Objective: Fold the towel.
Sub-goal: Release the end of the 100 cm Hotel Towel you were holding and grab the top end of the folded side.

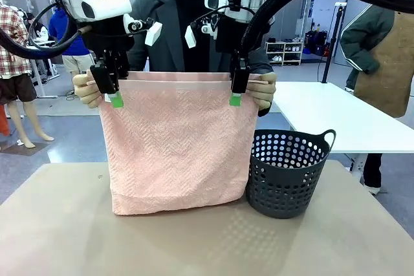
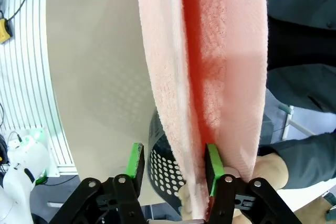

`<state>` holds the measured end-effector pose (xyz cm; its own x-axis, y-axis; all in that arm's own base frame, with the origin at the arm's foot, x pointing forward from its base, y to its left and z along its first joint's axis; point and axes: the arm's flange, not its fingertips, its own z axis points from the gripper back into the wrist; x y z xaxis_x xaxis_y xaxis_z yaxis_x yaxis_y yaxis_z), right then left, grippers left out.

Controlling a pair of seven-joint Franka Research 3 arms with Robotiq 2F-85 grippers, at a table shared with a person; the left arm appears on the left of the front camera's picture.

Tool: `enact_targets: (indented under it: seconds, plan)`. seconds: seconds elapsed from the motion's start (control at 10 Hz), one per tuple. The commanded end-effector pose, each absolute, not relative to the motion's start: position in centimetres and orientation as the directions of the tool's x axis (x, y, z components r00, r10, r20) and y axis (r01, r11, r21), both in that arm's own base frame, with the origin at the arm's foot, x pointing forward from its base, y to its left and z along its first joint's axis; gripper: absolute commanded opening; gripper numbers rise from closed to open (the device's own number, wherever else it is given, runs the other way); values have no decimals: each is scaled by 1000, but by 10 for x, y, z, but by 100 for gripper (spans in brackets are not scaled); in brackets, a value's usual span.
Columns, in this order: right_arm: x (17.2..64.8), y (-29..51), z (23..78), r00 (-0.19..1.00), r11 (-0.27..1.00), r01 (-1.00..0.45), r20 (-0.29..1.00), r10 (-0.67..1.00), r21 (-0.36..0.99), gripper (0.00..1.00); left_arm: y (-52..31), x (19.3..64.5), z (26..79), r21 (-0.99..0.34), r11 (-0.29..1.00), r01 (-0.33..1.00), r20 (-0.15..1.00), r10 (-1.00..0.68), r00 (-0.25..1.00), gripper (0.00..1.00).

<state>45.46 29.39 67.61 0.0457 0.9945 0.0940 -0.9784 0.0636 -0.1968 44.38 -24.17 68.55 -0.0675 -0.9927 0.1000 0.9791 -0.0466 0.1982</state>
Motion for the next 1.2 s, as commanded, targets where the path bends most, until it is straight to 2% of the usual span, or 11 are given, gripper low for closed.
enact_targets:
  seconds: [0.0, 0.1, 0.2, 0.6, 1.1]
  plan:
    - [448, 291, 690, 55, 75, -969, 92, 994, -236, 92, -240, 434, 703, 220, -40, 975, 107, -992, -64, 90]
    - [443, 291, 702, 47, 72, -961, 98, 994, -266, 100, -238, 429, 717, 253, -23, 967, 119, -991, -55, 98]
    - [440, 291, 715, 39, 67, -952, 98, 994, -297, 100, -237, 426, 734, 287, 7, 958, 136, -990, -33, 100]
    - [447, 295, 738, -36, -2, -922, 80, 996, -387, 100, -236, 438, 744, 321, 2, 947, 153, -987, -50, 100]
    - [479, 313, 715, -48, -5, -928, 106, 993, -374, 100, -231, 458, 727, 301, -7, 954, 104, -994, -40, 100]
